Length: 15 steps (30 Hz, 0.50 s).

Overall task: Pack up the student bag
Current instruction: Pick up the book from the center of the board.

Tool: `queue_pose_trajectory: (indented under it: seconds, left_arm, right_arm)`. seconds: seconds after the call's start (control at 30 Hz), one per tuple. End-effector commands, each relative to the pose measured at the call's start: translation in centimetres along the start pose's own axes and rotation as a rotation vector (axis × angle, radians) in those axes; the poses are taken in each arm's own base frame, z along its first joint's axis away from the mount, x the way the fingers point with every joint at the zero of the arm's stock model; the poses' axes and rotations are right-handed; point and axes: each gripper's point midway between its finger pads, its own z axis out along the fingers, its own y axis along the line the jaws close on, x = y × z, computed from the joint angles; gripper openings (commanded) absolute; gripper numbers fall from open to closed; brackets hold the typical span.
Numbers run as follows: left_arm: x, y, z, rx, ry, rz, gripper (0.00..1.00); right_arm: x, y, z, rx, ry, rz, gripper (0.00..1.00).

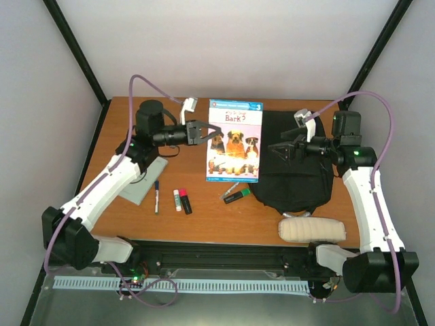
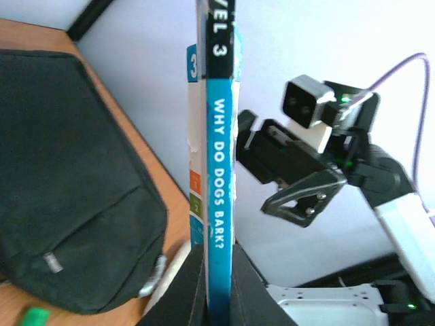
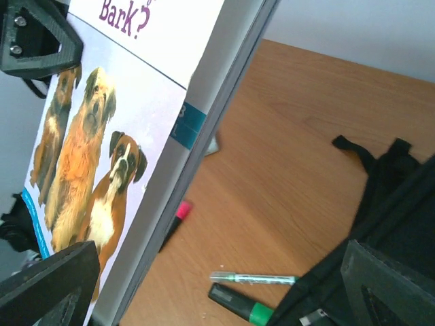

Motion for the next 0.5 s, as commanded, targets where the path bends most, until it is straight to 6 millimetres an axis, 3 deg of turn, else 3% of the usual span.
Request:
queue_pose_trajectory:
  seconds: [0.0,0.27,0.47]
  left_arm:
    - [-2.5,-4.9,1.4,0.177,-0.037,0.067,0.01]
    - [-3.8,-4.3,3.6,0.267,-0.018,0.024,0.01]
    - [-3.8,-2.3,4.8,0.244,-0.029,0.026,0.01]
  right_arm:
    - [-0.6,1.3,0.6,-0.156,-0.047,0.025,1.0]
    - [-1.1,1.4,1.8,-0.358,-0.082,0.089,1.0]
    - [-2.3,3.5,0.8,-0.574,-0.1,0.121,1.0]
